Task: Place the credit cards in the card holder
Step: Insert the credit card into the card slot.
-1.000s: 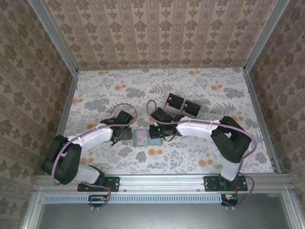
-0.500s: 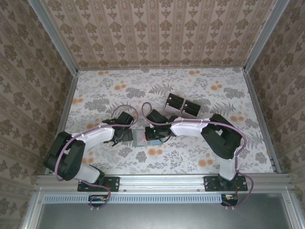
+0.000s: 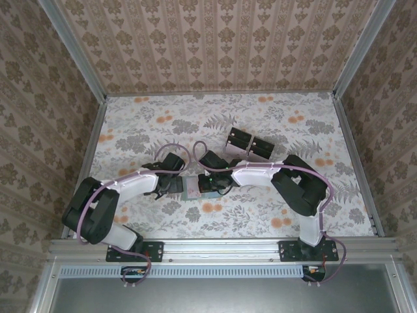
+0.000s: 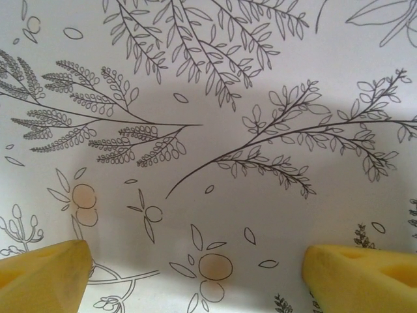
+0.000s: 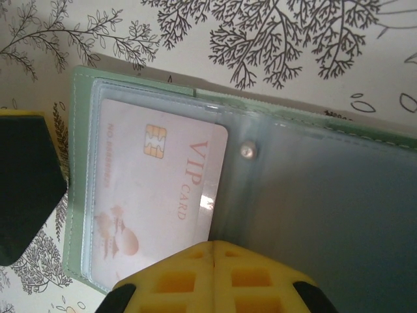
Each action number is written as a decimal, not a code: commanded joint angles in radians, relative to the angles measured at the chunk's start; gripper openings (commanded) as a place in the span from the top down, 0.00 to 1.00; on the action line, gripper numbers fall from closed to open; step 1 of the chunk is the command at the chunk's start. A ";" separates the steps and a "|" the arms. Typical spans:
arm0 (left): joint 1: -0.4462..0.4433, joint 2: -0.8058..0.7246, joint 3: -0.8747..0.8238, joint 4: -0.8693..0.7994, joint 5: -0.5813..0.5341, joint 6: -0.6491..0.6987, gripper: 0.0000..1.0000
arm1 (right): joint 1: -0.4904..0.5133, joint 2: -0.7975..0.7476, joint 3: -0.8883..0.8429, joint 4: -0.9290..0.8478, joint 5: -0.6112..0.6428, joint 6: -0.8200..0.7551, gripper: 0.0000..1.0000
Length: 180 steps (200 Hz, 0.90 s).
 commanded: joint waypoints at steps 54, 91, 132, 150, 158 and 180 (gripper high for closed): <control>-0.021 0.067 -0.006 -0.007 0.009 -0.007 0.00 | 0.006 0.040 0.034 0.031 -0.053 0.033 1.00; -0.029 0.069 -0.008 -0.005 0.008 -0.009 0.00 | 0.008 0.051 0.048 0.041 -0.075 0.041 1.00; -0.029 0.032 0.008 -0.054 -0.039 -0.015 0.00 | 0.012 0.050 0.059 0.037 -0.080 0.043 1.00; -0.017 -0.013 0.020 -0.086 -0.063 -0.013 0.00 | 0.012 0.042 0.059 0.035 -0.076 0.041 1.00; -0.010 -0.034 0.024 -0.096 -0.069 -0.009 0.00 | 0.012 0.038 0.061 0.032 -0.075 0.041 1.00; 0.003 -0.081 0.034 -0.115 -0.075 -0.001 0.00 | 0.012 0.030 0.066 0.020 -0.065 0.037 0.98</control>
